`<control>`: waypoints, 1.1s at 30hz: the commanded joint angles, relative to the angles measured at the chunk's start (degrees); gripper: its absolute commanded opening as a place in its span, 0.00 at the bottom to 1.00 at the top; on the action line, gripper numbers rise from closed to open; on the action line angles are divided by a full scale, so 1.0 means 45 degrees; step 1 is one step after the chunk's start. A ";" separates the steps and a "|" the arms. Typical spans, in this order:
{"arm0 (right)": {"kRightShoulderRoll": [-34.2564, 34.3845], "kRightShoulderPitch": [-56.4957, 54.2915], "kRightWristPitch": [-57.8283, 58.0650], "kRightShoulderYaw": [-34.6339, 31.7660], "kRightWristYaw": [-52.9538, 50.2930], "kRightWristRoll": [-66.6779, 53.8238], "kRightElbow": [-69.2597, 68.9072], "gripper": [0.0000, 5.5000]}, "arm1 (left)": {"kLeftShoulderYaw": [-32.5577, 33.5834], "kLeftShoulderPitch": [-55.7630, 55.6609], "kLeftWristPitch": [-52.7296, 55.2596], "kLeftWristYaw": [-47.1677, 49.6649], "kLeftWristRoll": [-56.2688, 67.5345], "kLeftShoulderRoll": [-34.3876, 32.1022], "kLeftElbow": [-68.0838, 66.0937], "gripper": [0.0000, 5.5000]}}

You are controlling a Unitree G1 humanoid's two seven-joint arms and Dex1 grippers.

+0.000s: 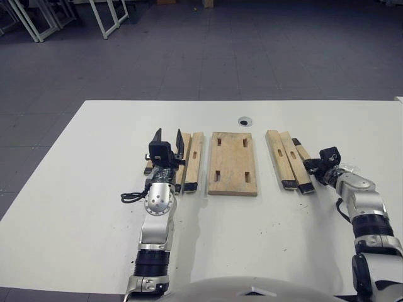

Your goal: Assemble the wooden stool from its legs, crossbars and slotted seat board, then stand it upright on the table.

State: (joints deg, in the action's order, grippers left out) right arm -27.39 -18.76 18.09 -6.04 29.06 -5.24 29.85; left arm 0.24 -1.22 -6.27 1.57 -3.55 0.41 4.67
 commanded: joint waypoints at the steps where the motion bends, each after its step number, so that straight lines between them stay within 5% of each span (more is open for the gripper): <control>1: 0.1041 0.0813 0.0932 -0.0710 -0.1076 -0.0925 -0.2885 0.23 | 0.0136 -0.0214 0.0251 0.0015 0.0164 -0.0066 0.0008 0.47; 8: 0.1193 0.0439 0.1875 -0.1157 -0.2317 -0.1361 -0.7355 0.23 | 0.0060 -0.0773 0.0812 -0.0620 0.1126 0.0030 0.0404 0.47; 15: 0.0293 0.0662 -0.0126 0.1187 0.0726 -0.1265 -0.9698 0.23 | 0.0623 -0.1099 0.7694 -0.2593 1.1263 0.1208 0.2944 0.47; 21: -0.0155 0.1018 -0.1992 0.2612 0.2360 -0.0862 -1.0320 0.23 | 0.1263 -0.1615 0.9721 -0.1192 1.6422 0.1160 0.3702 0.47; 33: -0.0211 0.1585 -0.2949 0.3453 0.2689 -0.0338 -1.1038 0.23 | 0.1296 -0.1605 0.9874 -0.0185 1.7397 0.0419 0.3064 0.47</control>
State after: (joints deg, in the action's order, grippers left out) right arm -28.04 -11.98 5.09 9.56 40.98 -6.95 -19.05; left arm 6.39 -8.27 37.77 0.59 76.13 3.01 19.29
